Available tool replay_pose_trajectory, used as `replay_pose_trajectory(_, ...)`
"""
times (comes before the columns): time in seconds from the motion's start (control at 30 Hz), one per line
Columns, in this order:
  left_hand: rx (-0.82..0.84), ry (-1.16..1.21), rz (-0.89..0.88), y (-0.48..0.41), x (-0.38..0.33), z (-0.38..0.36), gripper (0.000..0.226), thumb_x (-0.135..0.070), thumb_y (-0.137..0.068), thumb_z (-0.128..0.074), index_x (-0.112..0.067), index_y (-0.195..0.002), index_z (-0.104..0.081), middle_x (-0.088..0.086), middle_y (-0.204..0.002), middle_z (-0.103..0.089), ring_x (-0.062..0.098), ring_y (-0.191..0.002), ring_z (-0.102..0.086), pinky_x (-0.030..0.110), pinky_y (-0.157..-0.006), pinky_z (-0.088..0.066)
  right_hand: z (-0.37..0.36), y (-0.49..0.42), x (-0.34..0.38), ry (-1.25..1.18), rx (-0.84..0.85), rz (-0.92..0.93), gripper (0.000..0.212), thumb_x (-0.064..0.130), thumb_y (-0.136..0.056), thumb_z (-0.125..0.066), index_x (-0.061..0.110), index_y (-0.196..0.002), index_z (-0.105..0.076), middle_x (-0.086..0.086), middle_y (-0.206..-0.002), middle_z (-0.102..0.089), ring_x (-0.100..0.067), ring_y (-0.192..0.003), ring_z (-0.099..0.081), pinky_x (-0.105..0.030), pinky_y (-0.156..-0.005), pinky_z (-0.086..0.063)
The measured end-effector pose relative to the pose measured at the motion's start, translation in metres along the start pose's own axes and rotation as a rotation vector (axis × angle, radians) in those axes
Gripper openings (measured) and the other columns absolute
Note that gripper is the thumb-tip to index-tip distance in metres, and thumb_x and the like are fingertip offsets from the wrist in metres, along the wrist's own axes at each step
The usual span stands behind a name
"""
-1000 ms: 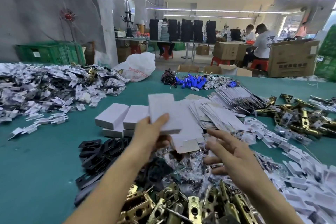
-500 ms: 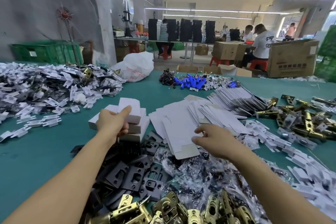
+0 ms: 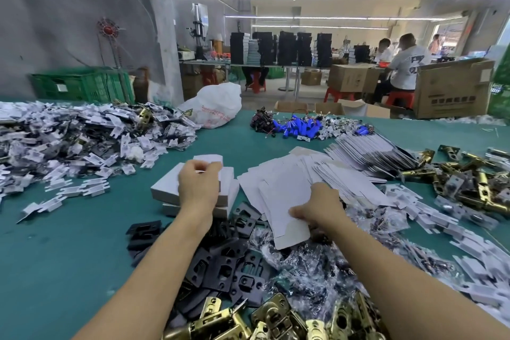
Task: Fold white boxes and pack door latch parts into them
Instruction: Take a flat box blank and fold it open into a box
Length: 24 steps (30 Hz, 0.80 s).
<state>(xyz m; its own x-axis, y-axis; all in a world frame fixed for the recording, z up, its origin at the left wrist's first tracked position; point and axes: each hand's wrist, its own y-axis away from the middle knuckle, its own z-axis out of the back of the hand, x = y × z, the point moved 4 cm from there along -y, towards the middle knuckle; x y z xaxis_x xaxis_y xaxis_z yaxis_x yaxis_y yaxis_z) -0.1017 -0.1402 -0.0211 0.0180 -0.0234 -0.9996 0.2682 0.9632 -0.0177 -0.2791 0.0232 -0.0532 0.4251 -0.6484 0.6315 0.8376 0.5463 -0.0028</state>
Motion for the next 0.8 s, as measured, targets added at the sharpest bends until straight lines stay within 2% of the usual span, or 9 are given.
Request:
replay_pose_trajectory(0.07, 0.26, 0.046, 0.091, 0.025, -0.009, -0.014, 0.015, -0.023, -0.094, -0.069, -0.014, -0.095, -0.057, 0.0, -0.069, -0.052, 0.012, -0.048, -0.05, 0.026, -0.048, -0.043, 0.01, 0.006, 0.004, -0.283, -0.013, -0.034, 0.033, 0.012, -0.083, -0.073, -0.009, -0.104, -0.06, -0.023, -0.098, -0.065, -0.02, -0.059, -0.059, -0.025, -0.043, -0.045)
replay_pose_trajectory(0.17, 0.433, 0.208, 0.17, 0.06, -0.013, -0.029, 0.029, -0.025, -0.091, -0.074, -0.016, -0.106, -0.05, 0.006, -0.091, -0.054, 0.016, -0.075, -0.056, 0.028, -0.054, -0.052, 0.028, 0.027, 0.009, -0.812, 0.038, -0.102, 0.028, 0.013, -0.093, -0.067, -0.002, -0.115, -0.06, -0.015, -0.097, -0.067, -0.011, -0.042, -0.058, -0.019, -0.037, -0.042)
replay_pose_trajectory(0.27, 0.414, 0.404, 0.286, 0.08, -0.012, -0.031, 0.051, -0.037, -0.086, -0.076, -0.018, -0.125, -0.048, 0.006, -0.104, -0.05, 0.018, -0.088, -0.051, 0.028, -0.064, -0.047, 0.045, 0.063, 0.008, -1.03, 0.113, -0.056, 0.012, 0.011, -0.096, -0.061, 0.003, -0.104, -0.064, -0.001, -0.069, -0.071, -0.009, -0.044, -0.058, -0.019, -0.037, -0.043)
replay_pose_trajectory(0.37, 0.419, 0.506, 0.374, 0.091, -0.008, -0.027, 0.054, -0.047, -0.076, -0.078, -0.021, -0.119, -0.058, 0.004, -0.107, -0.054, 0.017, -0.087, -0.053, 0.031, -0.07, -0.047, 0.056, 0.094, -0.001, -1.229, 0.177, -0.055, 0.015, 0.011, -0.096, -0.057, 0.002, -0.106, -0.065, -0.007, -0.084, -0.076, -0.014, -0.058, -0.068, -0.021, -0.043, -0.051)
replay_pose_trajectory(0.43, 0.59, 0.5, 0.424, 0.103, -0.004, -0.032, 0.07, -0.054, -0.069, -0.076, -0.018, -0.127, -0.061, 0.008, -0.12, -0.062, 0.024, -0.1, -0.06, 0.038, -0.086, -0.052, 0.054, 0.11, -0.002, -1.271, 0.28, -0.07, 0.026, 0.01, -0.088, -0.062, 0.002, -0.113, -0.062, -0.014, -0.098, -0.076, -0.022, -0.073, -0.074, -0.027, -0.053, -0.058)
replay_pose_trajectory(0.53, 0.904, 0.575, 0.478, 0.125, -0.009, -0.044, 0.071, -0.065, -0.083, -0.056, -0.009, -0.122, -0.073, 0.018, -0.125, -0.068, 0.033, -0.109, -0.067, 0.047, -0.099, -0.054, 0.035, 0.124, 0.007, -1.135, 0.393, -0.063, 0.049, 0.01, -0.079, -0.068, 0.016, -0.125, -0.055, -0.016, -0.098, -0.076, -0.025, -0.075, -0.074, -0.033, -0.058, -0.061)
replay_pose_trajectory(0.6, 0.93, 0.678, 0.519, 0.125, -0.009, -0.047, 0.071, -0.069, -0.086, -0.048, -0.009, -0.111, -0.078, 0.018, -0.12, -0.067, 0.032, -0.102, -0.065, 0.041, -0.085, -0.056, 0.026, 0.128, 0.011, -0.898, 0.338, 0.011, 0.049, 0.014, -0.089, -0.067, 0.029, -0.132, -0.049, -0.001, -0.076, -0.076, -0.012, -0.062, -0.069, -0.024, -0.052, -0.054)
replay_pose_trajectory(0.67, 0.871, 0.72, 0.535, 0.12, -0.005, -0.049, 0.073, -0.068, -0.086, -0.048, -0.007, -0.116, -0.075, 0.023, -0.123, -0.062, 0.034, -0.108, -0.058, 0.042, -0.089, -0.05, 0.025, 0.128, 0.011, -0.551, 0.221, 0.158, 0.05, 0.033, -0.093, -0.063, 0.039, -0.139, -0.044, 0.01, -0.062, -0.066, 0.001, -0.053, -0.058, -0.015, -0.053, -0.043)
replay_pose_trajectory(0.8, 0.779, 0.717, 0.599, 0.118, -0.002, -0.05, 0.08, -0.072, -0.087, -0.044, -0.007, -0.129, -0.063, 0.019, -0.117, -0.054, 0.033, -0.103, -0.054, 0.039, -0.076, -0.056, 0.028, 0.133, 0.014, -0.042, 0.105, 0.466, 0.074, 0.085, -0.07, -0.05, 0.052, -0.136, -0.047, 0.03, -0.116, -0.043, 0.018, -0.096, -0.05, -0.008, -0.079, -0.038)
